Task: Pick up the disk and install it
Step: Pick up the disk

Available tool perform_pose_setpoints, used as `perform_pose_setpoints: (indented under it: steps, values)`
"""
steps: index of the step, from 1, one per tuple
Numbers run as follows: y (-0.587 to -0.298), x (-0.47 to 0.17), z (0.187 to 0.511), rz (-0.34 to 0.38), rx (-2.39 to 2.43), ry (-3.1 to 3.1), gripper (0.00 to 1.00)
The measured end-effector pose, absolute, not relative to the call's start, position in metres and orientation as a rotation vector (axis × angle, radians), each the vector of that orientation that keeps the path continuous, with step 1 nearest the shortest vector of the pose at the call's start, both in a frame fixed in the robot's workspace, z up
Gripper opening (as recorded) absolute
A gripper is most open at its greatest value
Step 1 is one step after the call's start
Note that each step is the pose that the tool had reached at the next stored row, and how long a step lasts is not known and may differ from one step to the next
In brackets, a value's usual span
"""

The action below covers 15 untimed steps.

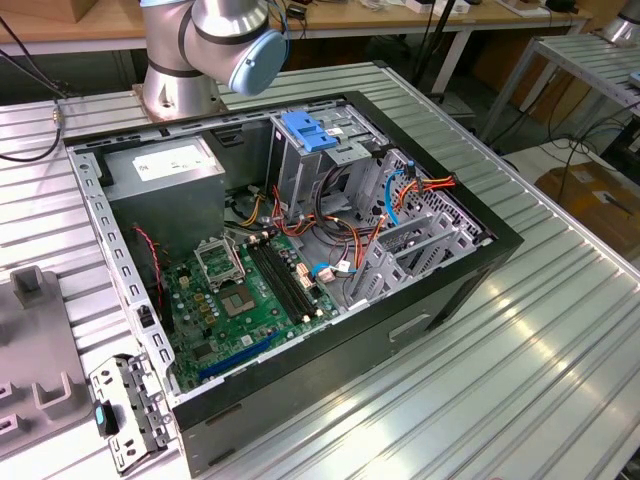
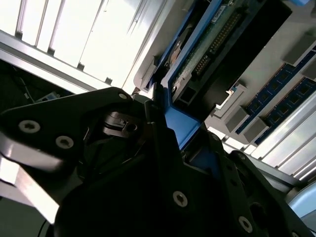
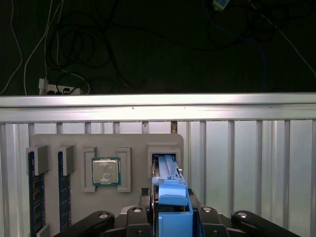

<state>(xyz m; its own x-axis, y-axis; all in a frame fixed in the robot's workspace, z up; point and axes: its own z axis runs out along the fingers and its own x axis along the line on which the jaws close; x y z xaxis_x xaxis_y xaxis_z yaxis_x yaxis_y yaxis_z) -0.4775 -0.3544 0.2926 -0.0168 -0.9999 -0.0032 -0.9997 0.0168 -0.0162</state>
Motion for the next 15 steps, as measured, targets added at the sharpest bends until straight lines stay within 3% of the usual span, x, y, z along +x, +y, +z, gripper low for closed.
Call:
perform_pose_setpoints:
  steps: [15]
  values:
    - [-0.3544,-0.4775,0.2925,-0.016,-2.194,2.231,0.37]
